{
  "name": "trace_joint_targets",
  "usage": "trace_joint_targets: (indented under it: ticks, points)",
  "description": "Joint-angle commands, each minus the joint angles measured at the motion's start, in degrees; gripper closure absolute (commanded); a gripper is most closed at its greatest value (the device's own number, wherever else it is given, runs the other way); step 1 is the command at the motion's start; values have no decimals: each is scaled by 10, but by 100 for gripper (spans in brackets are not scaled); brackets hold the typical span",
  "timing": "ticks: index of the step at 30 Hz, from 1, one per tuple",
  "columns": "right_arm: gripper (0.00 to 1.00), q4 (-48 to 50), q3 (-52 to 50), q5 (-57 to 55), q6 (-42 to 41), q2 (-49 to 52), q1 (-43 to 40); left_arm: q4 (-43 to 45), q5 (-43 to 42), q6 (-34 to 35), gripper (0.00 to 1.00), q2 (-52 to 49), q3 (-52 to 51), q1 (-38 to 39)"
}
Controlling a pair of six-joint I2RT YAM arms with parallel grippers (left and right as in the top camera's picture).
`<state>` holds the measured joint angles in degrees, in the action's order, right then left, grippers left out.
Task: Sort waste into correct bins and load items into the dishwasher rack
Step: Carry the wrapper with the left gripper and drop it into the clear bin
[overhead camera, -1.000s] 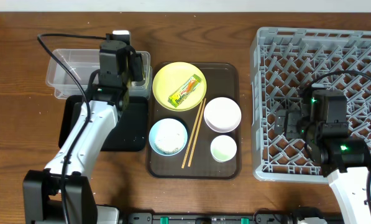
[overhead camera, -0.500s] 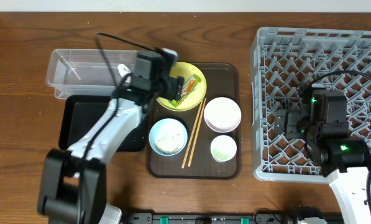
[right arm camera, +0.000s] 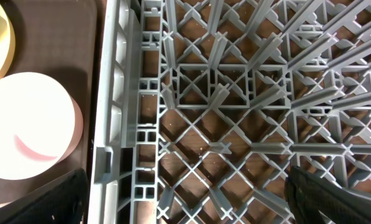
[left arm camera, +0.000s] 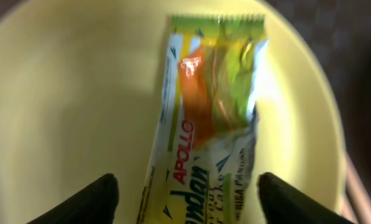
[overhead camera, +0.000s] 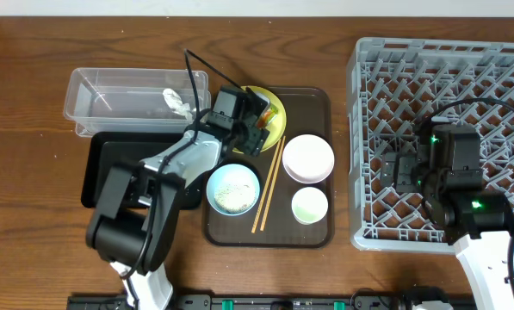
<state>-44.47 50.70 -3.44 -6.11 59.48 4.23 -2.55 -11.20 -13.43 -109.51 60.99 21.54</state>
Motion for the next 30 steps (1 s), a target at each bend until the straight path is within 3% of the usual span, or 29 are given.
trace_joint_targets:
  ticks: [1, 4, 7, 10, 21, 26, 30]
  points:
    - [1, -2, 13, 0, -7, -4, -8, 0, 16, -11, 35, -13, -7, -1]
    - [1, -2, 13, 0, -7, -4, -8, -7, 16, -11, 50, -17, -7, -1]
    - [1, -2, 13, 0, -7, -4, -8, -11, 16, -11, 75, -16, -7, -1]
    - [1, -2, 13, 0, -7, -4, -8, -13, 16, -9, 87, -5, -7, -1]
    - [1, -1, 13, 0, -7, -4, -8, -12, 28, 73, 90, 166, -7, -35]
    - [1, -2, 13, 0, -7, -4, -8, -12, 122, 172, 90, 197, -7, -97]
    - [1, -1, 13, 0, -7, -4, -8, -12, 125, 285, 89, 193, -7, -155]
